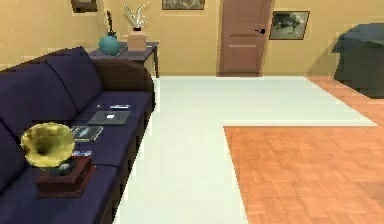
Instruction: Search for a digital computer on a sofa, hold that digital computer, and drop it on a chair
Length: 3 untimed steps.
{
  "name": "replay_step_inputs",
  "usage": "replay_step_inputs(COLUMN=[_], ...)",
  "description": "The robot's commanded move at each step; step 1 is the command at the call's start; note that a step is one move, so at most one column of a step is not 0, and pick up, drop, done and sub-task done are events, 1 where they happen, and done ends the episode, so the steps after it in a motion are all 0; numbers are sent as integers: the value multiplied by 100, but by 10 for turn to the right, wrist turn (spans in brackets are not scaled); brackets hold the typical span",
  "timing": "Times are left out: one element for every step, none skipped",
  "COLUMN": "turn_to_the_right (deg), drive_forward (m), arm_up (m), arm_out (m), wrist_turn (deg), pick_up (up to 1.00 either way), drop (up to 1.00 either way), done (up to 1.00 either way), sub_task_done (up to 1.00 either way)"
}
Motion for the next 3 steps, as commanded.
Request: replay_step_inputs(turn_to_the_right=[0,-450,-450], drive_forward=[85,0,0], arm_up=[0,0,0], arm_out=[0,0,0], wrist_turn=[0,0,0], pick_up=[0,0,0], drop=[0,0,0], done=[0,0,0], sub_task_done=[0,0,0])
